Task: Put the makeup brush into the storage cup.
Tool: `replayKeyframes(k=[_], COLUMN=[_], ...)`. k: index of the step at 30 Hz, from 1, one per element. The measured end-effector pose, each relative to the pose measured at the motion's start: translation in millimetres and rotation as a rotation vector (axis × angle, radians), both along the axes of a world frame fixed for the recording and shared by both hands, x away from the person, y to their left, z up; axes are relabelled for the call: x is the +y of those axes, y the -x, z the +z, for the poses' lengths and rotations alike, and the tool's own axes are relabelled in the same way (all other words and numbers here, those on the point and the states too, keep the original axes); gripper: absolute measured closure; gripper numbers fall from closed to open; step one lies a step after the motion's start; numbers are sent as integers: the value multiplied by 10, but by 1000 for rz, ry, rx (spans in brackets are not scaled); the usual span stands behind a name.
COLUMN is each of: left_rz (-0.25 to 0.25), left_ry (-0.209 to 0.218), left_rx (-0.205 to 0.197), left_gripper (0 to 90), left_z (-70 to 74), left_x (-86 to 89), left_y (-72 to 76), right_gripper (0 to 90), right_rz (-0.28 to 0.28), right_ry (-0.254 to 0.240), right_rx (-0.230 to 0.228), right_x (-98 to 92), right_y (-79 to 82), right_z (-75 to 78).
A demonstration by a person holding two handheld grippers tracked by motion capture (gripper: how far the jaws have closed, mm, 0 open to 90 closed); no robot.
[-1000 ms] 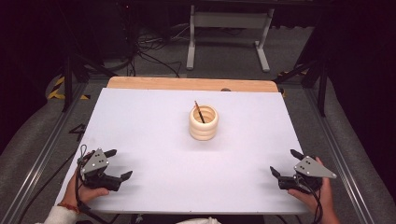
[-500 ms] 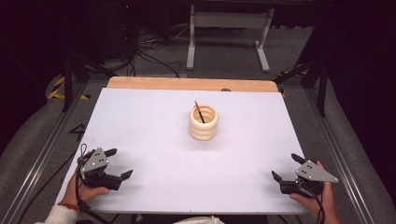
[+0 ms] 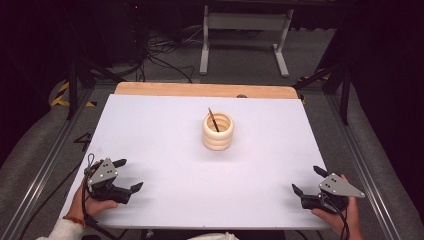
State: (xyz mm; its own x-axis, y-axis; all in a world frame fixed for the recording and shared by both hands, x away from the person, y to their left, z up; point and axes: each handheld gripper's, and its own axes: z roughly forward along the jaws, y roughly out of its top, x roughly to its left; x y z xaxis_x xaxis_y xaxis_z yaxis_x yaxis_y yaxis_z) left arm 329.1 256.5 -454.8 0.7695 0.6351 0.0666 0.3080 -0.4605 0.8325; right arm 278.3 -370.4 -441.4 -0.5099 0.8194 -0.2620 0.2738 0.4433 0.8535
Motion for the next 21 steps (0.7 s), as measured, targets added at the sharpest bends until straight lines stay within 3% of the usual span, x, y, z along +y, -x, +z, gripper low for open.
replayKeyframes(k=[21], left_rz=[13], left_ry=[-7], left_rx=[1], left_gripper=[40], left_z=[-4], left_x=[6], left_y=[12], right_gripper=[87], right_rz=[2], right_ry=[-28], right_rx=[13], right_x=[20], right_y=[-33], right_z=[-14])
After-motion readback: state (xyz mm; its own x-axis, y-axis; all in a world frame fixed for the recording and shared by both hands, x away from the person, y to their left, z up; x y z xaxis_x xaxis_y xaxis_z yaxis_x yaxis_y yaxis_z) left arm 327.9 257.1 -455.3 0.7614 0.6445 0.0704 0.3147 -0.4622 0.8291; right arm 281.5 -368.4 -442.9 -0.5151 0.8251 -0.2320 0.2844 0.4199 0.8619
